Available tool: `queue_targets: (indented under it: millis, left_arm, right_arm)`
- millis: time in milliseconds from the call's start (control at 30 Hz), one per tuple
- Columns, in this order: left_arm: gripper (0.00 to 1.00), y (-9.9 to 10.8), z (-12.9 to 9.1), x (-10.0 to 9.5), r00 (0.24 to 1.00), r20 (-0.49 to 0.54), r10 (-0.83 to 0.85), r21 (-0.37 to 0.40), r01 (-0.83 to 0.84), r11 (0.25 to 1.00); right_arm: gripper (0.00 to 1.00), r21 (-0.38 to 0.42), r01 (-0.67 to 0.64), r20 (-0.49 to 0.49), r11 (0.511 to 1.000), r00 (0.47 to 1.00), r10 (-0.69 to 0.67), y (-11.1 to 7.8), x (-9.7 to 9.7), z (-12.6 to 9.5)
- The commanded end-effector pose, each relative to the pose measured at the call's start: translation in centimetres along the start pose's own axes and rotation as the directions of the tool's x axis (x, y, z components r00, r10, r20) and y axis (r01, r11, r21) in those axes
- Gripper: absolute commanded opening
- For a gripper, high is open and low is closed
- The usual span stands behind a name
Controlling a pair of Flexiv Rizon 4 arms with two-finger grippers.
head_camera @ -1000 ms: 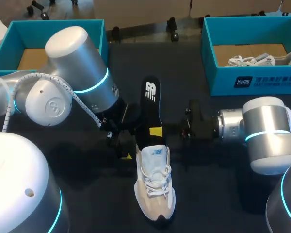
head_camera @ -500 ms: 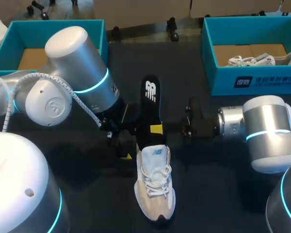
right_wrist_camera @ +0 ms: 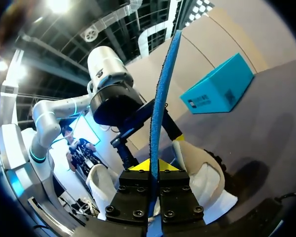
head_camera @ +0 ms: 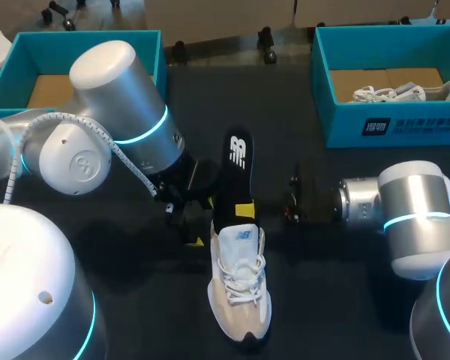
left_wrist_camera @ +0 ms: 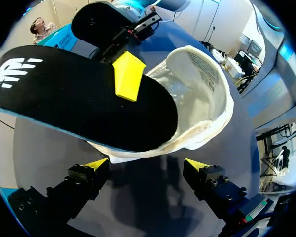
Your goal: Take the shoe out of the shoebox, open the shoe tongue, remove and reinsert the insole, then place the shoe into the shoebox
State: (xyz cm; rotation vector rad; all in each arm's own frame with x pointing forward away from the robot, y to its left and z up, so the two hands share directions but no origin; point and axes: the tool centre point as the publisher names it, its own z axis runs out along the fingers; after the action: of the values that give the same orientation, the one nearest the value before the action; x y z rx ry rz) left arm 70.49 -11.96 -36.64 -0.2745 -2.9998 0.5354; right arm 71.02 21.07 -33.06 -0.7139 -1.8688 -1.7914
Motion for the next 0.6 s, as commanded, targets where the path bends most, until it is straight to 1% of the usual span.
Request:
queue_targets:
  millis: [33,333,600]
  left_arm:
    - [1.0,-0.01,0.05,-0.04,1.0,0.0,0.001,-0.001,-0.001,1.0]
    - [1.0,-0.01,0.05,-0.04,1.0,0.0,0.001,-0.001,-0.001,1.0]
    - [1.0,-0.01,0.05,-0.04,1.0,0.0,0.001,-0.001,-0.001,1.0]
  right_arm:
    - [0.0,0.002,-0.014,-0.01,1.0,1.0,0.014,-0.73,-0.19,0.35]
    - [0.0,0.034,-0.056,-0.026,0.998,0.998,0.057,-1.18,0.42,0.61]
    - [0.0,0.022,-0.068,-0.013,0.997,0.998,0.068,-1.64,0.74,0.56]
